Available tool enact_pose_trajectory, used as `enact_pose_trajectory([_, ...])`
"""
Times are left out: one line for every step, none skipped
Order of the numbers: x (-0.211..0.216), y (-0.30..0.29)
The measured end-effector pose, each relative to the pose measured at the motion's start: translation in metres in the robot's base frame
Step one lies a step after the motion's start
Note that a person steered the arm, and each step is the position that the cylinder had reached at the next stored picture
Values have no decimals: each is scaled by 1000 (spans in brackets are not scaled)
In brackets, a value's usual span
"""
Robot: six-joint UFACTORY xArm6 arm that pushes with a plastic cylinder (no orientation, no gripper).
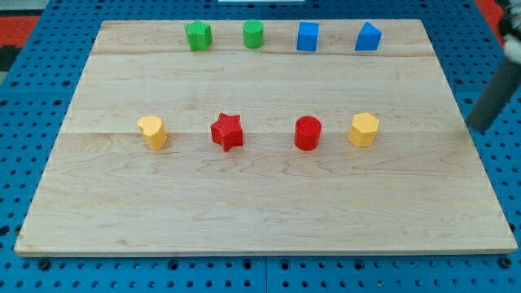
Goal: Move the green circle slightly towards downwards of the board
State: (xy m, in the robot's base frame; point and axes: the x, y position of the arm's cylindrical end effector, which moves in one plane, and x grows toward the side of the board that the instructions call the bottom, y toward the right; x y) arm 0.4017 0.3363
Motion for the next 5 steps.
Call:
enact_pose_trajectory([-61, 9])
enact_pose_trajectory([-132, -43])
enact_pose_trajectory([-197, -86])
enact_pose_trajectory([-210, -130])
enact_pose_trajectory([-210, -233])
